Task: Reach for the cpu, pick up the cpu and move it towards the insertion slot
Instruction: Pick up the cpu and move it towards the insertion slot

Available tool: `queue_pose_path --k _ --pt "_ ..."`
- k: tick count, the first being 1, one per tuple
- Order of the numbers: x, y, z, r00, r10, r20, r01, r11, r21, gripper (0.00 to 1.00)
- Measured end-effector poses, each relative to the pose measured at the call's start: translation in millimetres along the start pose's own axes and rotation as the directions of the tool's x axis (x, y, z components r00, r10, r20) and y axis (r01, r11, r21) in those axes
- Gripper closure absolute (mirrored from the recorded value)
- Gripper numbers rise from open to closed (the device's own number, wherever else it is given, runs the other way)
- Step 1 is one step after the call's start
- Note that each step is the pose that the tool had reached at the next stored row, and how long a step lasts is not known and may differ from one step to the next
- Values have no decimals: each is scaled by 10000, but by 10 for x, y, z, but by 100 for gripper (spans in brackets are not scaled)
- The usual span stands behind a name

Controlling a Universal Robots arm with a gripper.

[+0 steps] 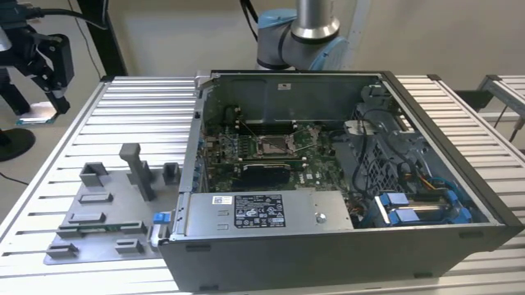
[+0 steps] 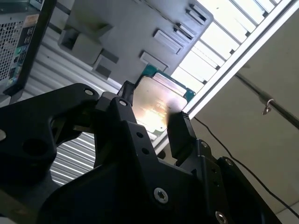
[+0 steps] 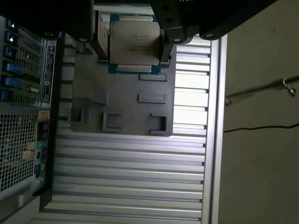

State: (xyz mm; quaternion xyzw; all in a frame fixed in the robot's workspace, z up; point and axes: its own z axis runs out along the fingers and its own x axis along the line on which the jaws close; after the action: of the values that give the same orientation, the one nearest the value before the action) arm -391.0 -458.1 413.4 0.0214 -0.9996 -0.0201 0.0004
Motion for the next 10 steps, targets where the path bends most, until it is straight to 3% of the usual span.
queue_pose_path --k 10 --pt "-57 2 0 10000 -1 -1 1 10000 0 100"
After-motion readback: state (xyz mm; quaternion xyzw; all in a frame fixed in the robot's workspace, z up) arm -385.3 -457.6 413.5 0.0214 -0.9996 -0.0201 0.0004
